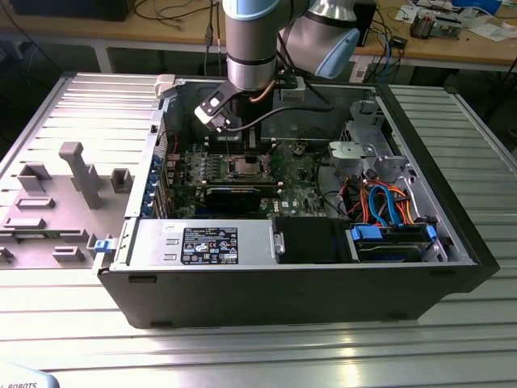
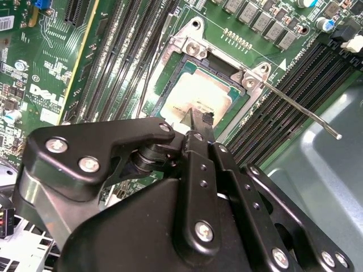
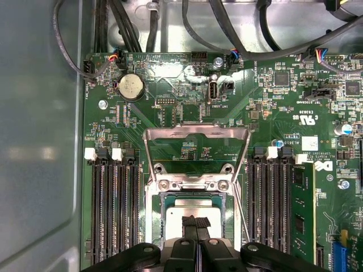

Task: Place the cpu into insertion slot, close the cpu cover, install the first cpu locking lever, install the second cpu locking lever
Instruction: 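Close the cpu cover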

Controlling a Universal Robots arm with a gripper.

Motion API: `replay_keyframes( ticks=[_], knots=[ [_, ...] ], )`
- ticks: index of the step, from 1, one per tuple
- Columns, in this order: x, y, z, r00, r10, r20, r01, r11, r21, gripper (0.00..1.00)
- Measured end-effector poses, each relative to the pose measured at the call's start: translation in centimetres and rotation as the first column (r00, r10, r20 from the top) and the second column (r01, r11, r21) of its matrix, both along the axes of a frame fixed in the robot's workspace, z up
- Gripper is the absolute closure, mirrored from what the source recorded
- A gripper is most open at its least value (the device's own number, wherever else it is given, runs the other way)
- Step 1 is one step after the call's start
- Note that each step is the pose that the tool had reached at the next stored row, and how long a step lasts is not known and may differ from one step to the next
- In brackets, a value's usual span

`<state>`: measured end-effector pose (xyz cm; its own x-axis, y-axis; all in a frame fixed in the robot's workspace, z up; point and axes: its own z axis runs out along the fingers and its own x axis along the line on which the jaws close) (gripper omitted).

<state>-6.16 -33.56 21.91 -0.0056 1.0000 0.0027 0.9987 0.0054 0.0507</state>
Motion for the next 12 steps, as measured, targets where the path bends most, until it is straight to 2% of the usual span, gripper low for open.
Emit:
replay_keyframes(
  ticks=[12],
  knots=[
    [0.0,0.0,0.04,1.0,0.0,0.0,0.0,1.0,-0.0059,0.89]
  ],
)
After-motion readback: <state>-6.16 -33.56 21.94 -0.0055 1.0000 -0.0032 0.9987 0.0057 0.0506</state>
